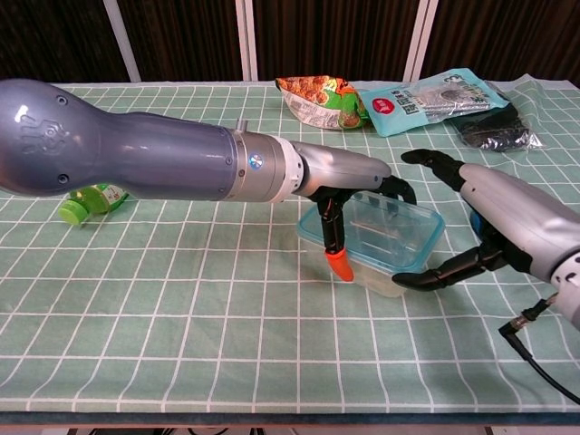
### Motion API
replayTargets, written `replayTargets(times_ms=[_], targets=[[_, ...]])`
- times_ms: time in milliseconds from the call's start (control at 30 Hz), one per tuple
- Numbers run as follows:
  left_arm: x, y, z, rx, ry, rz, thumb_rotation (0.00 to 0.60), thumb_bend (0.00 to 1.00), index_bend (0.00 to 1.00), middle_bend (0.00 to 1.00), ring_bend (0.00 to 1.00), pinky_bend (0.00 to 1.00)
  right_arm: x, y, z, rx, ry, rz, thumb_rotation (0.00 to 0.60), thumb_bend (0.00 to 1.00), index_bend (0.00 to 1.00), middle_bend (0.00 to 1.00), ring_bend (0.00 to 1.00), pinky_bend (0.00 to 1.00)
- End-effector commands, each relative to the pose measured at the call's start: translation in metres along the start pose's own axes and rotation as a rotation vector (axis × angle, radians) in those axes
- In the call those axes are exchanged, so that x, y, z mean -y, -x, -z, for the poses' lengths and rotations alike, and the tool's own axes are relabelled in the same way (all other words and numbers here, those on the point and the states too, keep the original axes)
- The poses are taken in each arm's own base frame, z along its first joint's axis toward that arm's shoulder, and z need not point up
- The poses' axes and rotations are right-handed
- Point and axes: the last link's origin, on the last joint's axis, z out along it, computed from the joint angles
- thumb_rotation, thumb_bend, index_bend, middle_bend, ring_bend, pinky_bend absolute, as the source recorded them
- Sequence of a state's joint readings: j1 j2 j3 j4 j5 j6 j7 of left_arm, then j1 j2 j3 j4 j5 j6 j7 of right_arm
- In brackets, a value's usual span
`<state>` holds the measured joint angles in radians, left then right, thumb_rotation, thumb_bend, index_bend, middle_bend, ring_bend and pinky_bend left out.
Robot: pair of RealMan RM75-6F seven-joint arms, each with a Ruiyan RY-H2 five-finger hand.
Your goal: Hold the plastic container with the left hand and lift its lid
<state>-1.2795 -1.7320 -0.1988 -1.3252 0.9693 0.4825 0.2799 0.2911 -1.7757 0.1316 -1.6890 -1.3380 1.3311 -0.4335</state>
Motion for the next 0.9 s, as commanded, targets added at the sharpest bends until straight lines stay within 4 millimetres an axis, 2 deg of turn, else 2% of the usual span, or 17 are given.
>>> replayTargets(times_ms=[33, 333, 900], targets=[[0.000, 0.000, 0.000, 0.001, 0.000, -0.002, 0.600, 0.06, 0.30, 0.32, 0.31, 0.44, -0.001, 0.000, -0.001, -0.008, 0.002, -0.011, 0.600, 0.15, 0.00, 0.00, 0.00, 0.00], [0.001, 0.002, 0.000, 0.012, 0.000, -0.001, 0.600, 0.06, 0.30, 0.32, 0.31, 0.44, 0.002, 0.002, -0.003, -0.025, -0.005, -0.063, 0.600, 0.15, 0.00, 0.00, 0.00, 0.00], [-0.002, 0.000, 0.001, 0.052, 0.020, 0.004, 0.600, 0.06, 0.30, 0.32, 0.31, 0.44, -0.009, 0.002, -0.009, -0.097, -0.041, -0.118, 0.600, 0.15, 0.00, 0.00, 0.00, 0.00]])
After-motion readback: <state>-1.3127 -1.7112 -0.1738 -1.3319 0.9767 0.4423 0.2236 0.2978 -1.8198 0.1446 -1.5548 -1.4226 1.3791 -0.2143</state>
